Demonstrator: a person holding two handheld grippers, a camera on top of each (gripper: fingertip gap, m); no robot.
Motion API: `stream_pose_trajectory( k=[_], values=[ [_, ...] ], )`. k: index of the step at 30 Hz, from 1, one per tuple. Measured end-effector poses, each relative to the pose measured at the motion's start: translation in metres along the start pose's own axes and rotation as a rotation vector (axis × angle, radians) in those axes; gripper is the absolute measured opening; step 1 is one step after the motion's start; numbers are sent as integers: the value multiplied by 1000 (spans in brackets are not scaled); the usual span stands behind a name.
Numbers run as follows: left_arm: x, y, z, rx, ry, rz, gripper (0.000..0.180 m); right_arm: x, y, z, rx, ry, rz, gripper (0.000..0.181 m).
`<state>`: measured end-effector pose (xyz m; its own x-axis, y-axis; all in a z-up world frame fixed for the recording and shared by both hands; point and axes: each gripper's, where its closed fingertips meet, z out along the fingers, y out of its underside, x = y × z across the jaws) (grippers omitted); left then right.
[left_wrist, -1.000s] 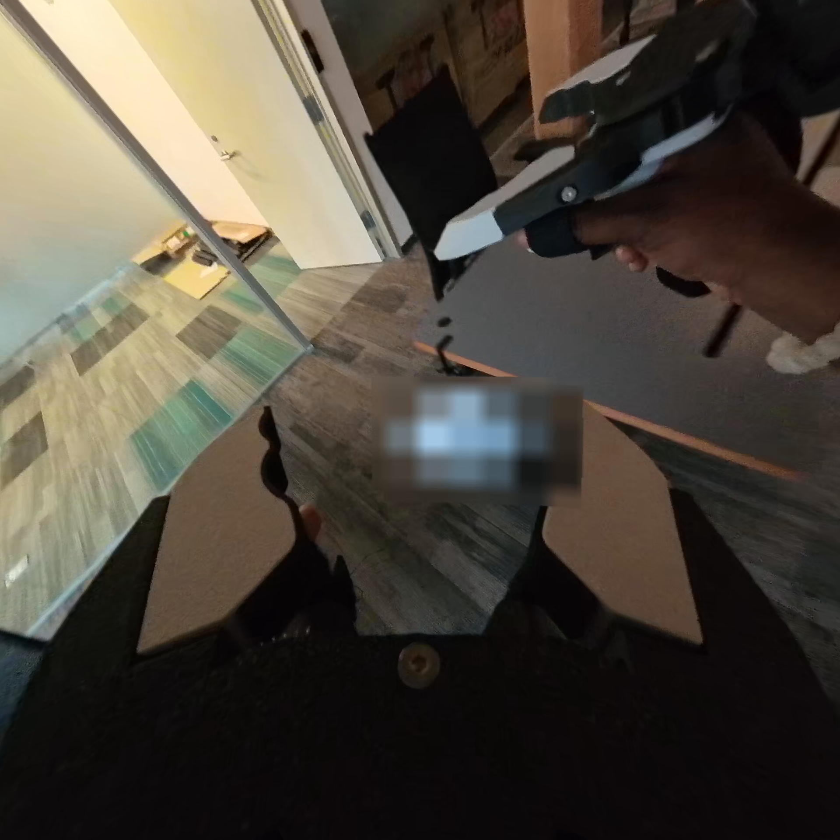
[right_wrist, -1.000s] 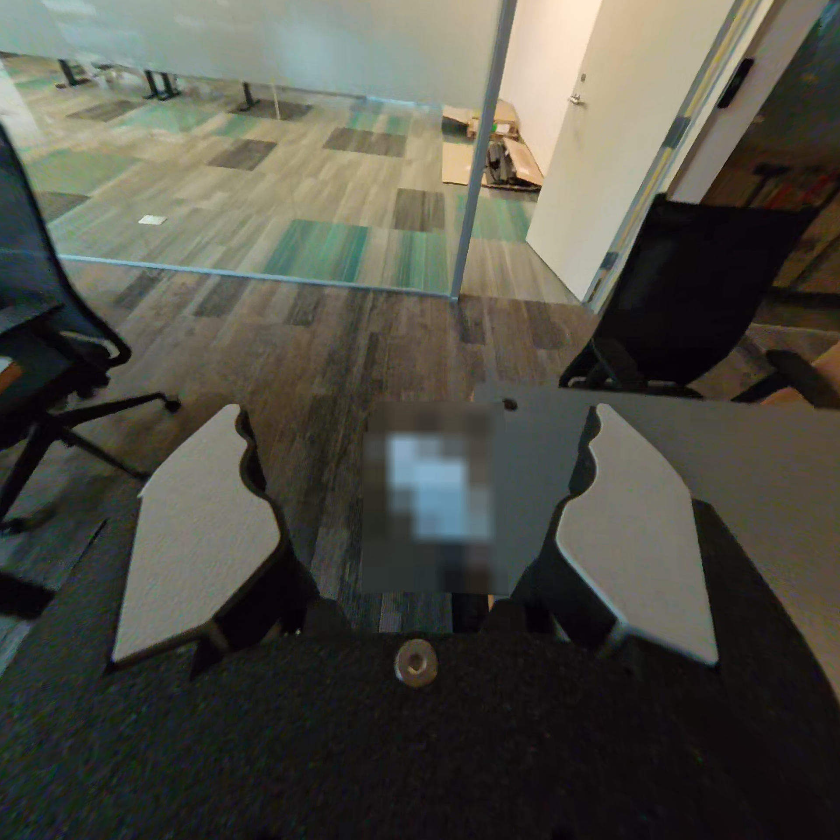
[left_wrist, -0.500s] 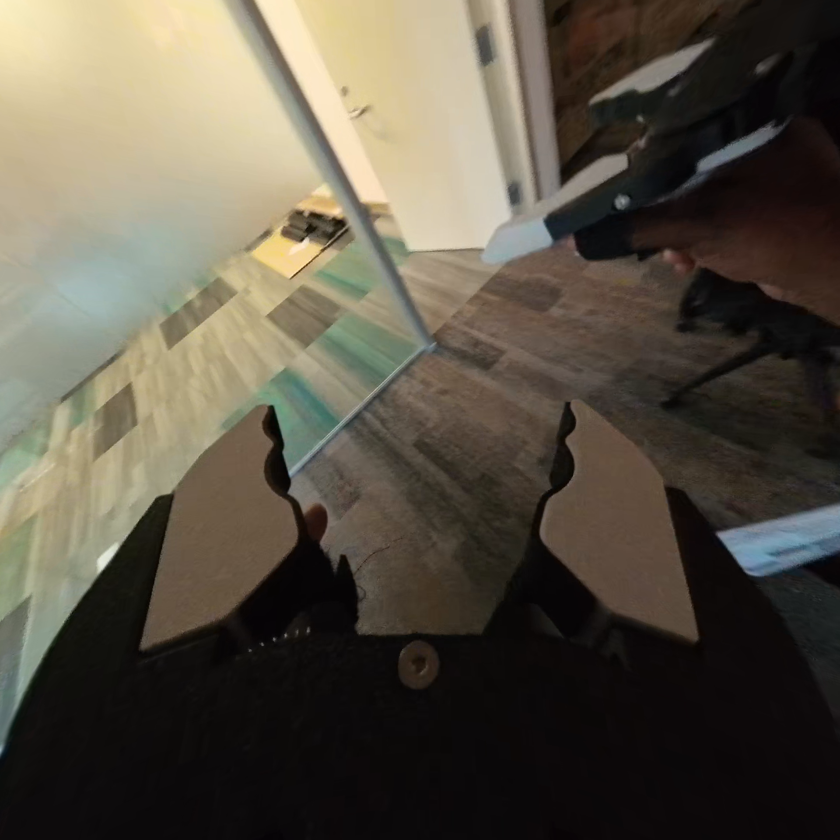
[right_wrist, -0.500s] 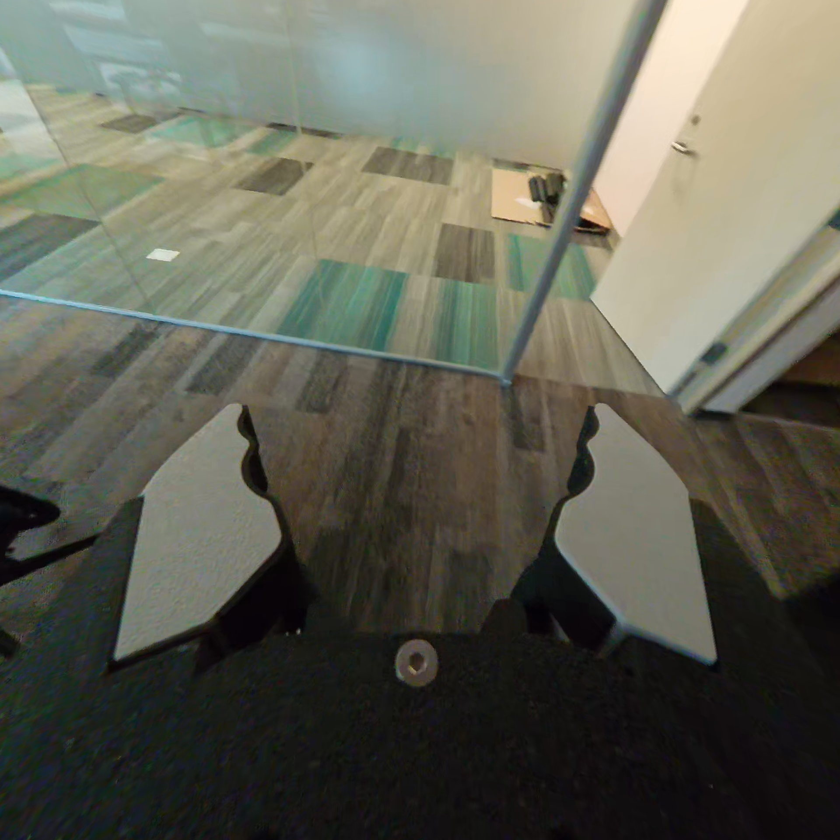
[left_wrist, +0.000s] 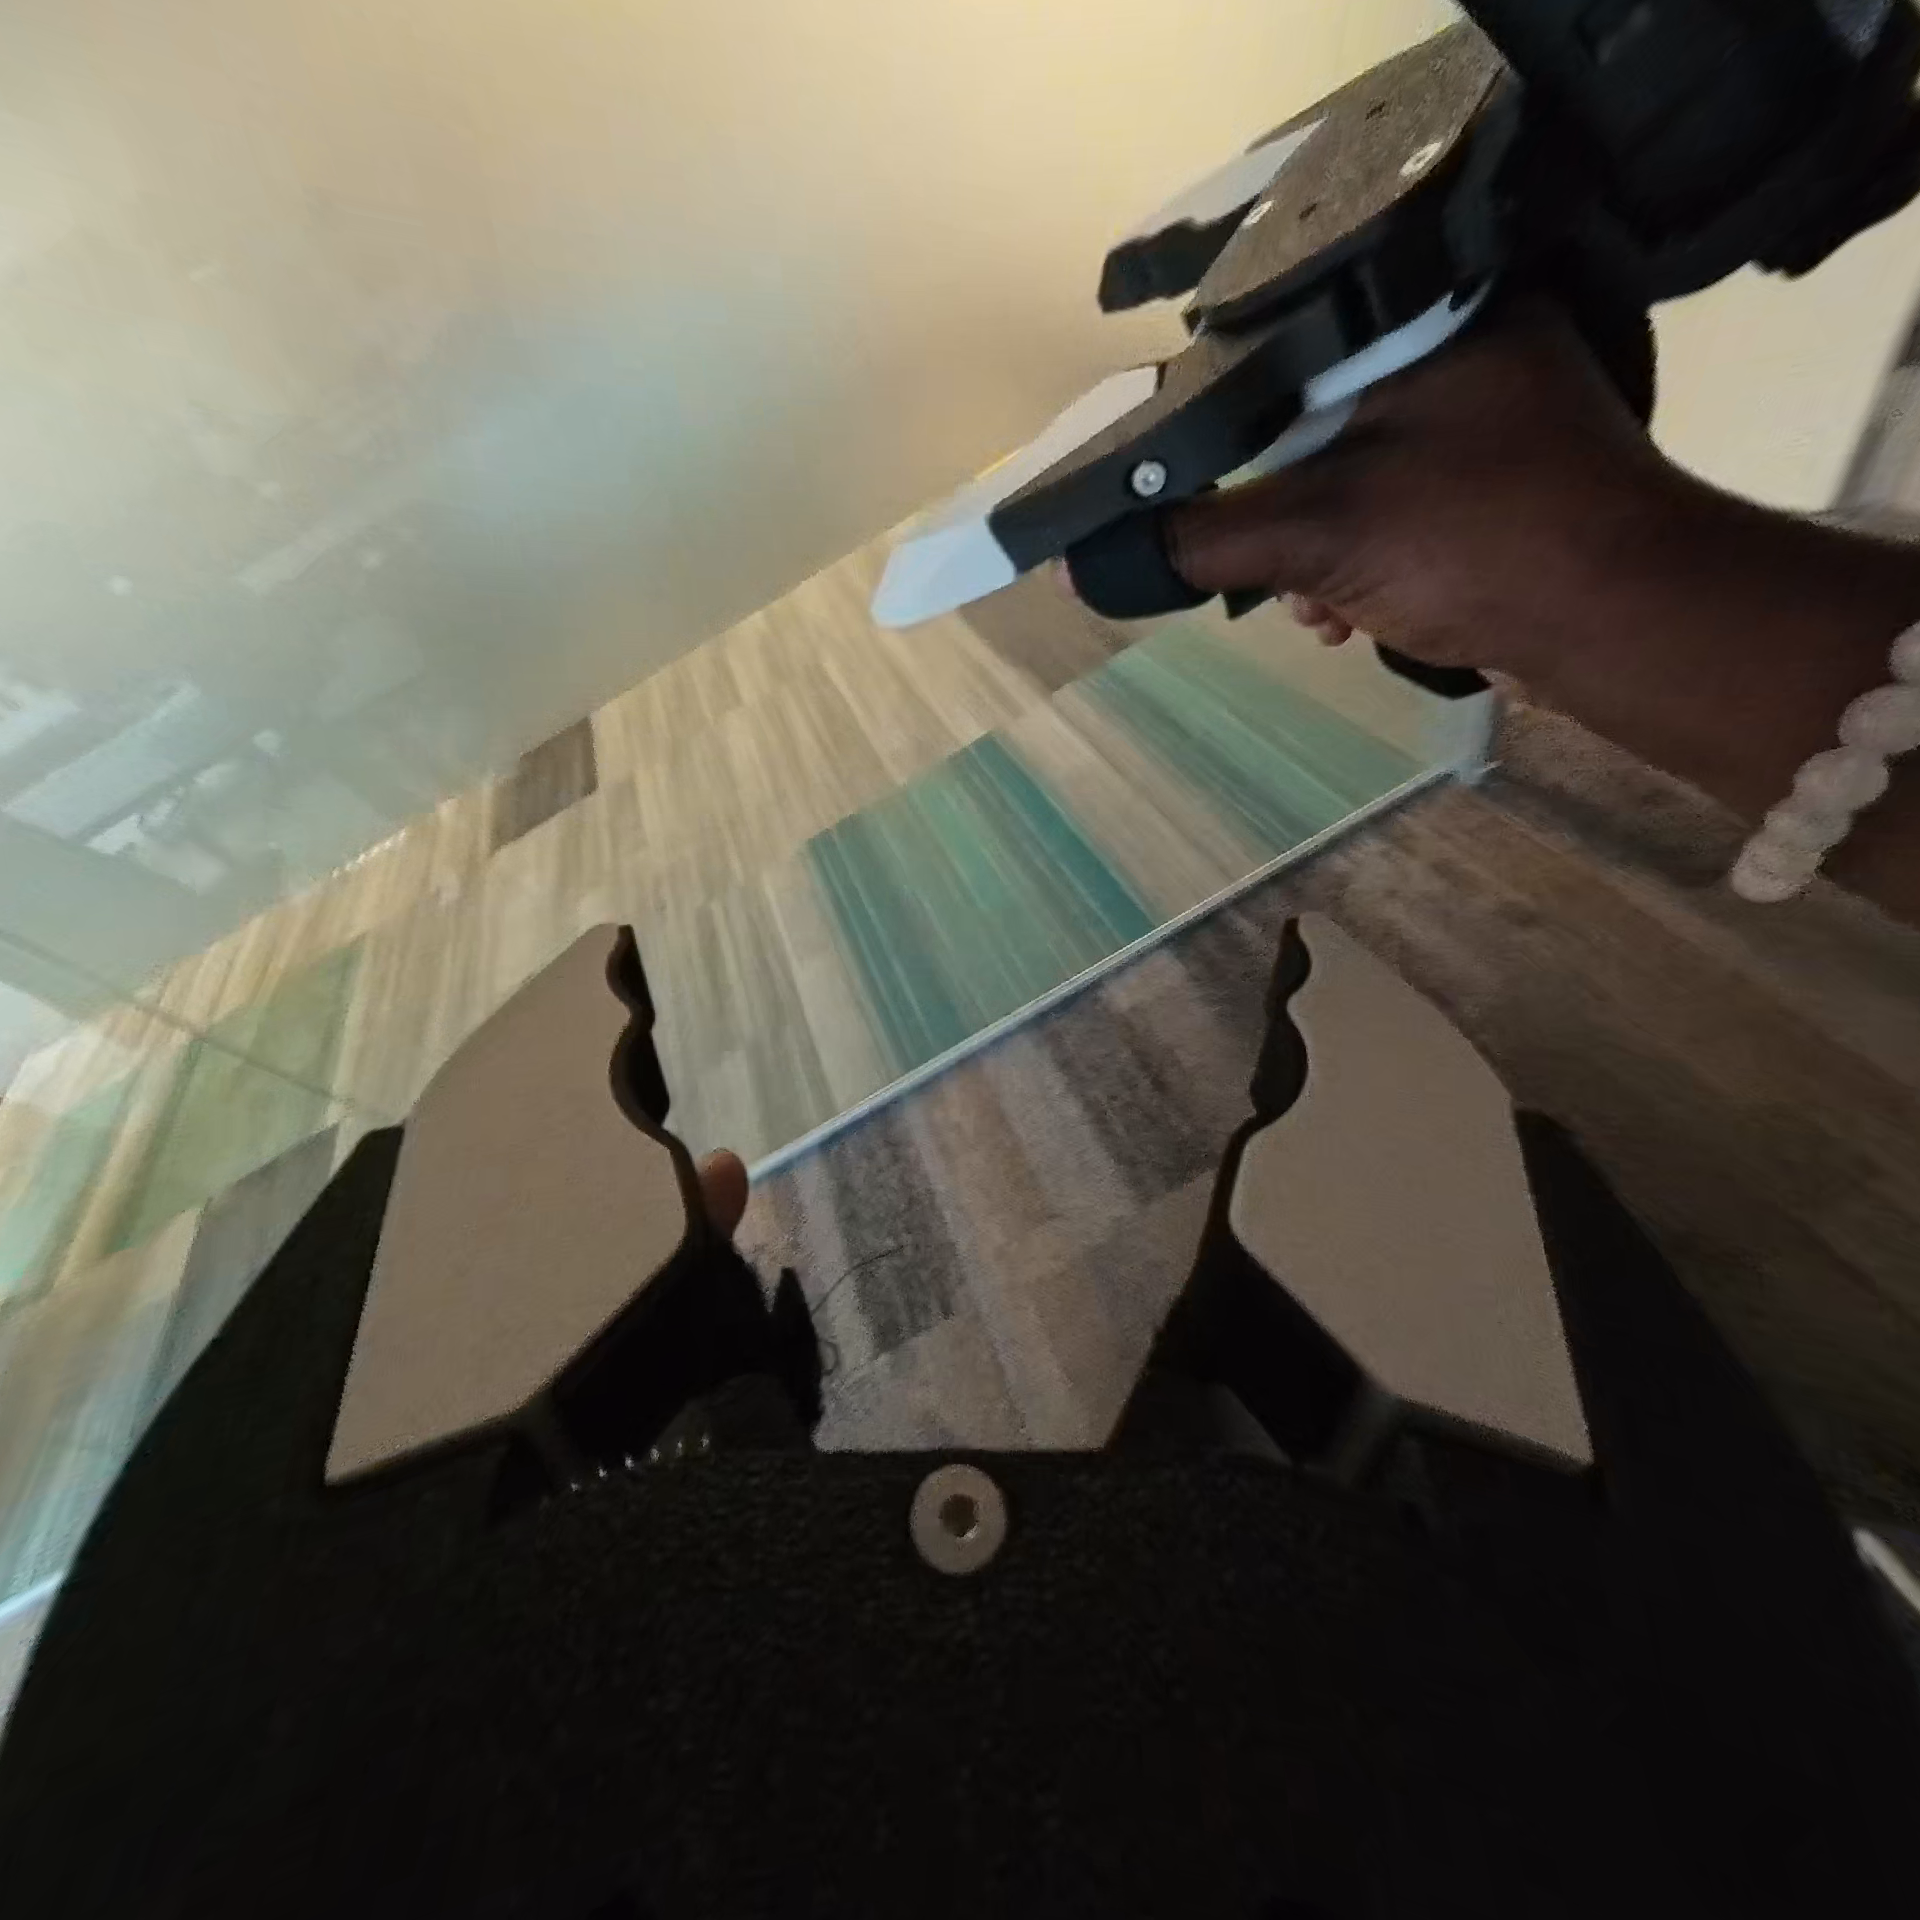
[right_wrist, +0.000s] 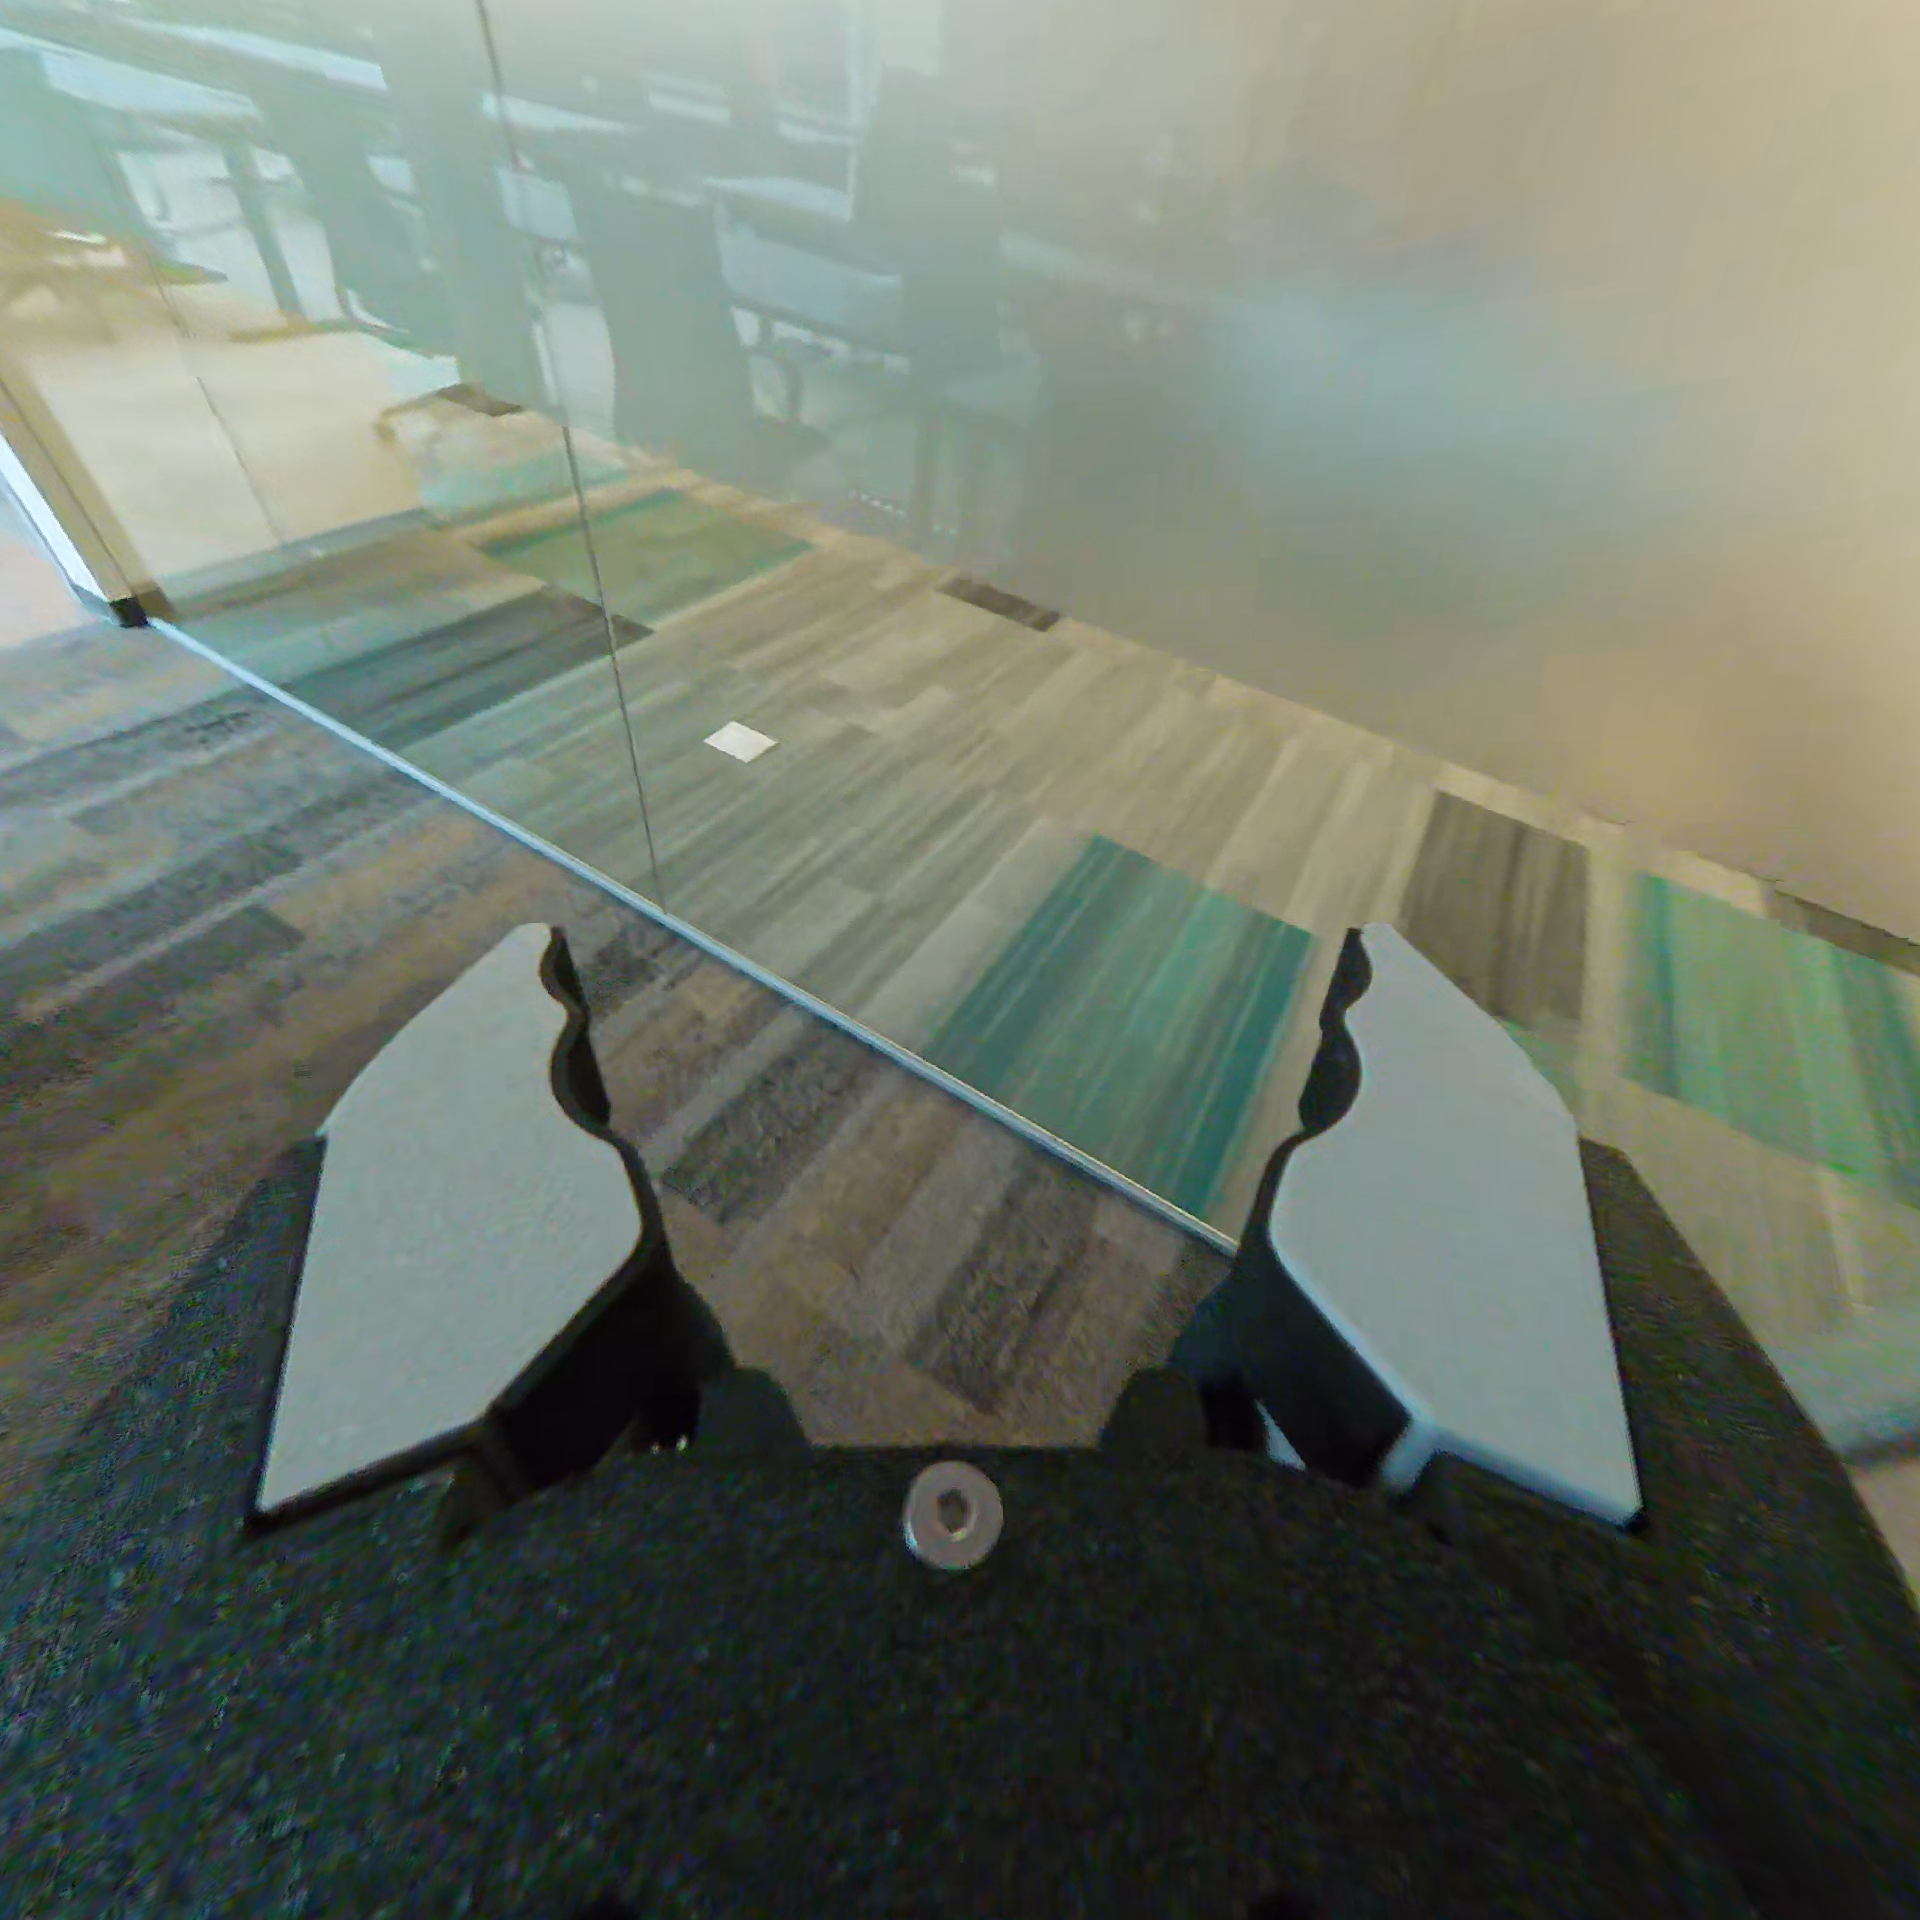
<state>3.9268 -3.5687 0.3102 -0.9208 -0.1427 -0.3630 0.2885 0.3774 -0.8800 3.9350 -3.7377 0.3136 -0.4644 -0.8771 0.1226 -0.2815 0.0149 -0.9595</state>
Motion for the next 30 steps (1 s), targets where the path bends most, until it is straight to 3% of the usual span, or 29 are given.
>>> stream_pose_trajectory(
  k=[8, 16, 21, 30],
  values=[
    [-353, 145, 104, -140, -263, -125, 108, -157, -62, 348, -68, -134, -120, 130],
    [-713, 308, 98, -385, -524, -274, 119, -497, -203, 679, 26, -503, -163, 132],
    [-926, 414, 67, -370, -664, -337, 117, -750, -275, 817, 90, -713, -186, 132],
    [-1293, 565, -13, -383, -732, -358, 119, -1100, -369, 1013, 16, -824, -228, 131]
  ],
)
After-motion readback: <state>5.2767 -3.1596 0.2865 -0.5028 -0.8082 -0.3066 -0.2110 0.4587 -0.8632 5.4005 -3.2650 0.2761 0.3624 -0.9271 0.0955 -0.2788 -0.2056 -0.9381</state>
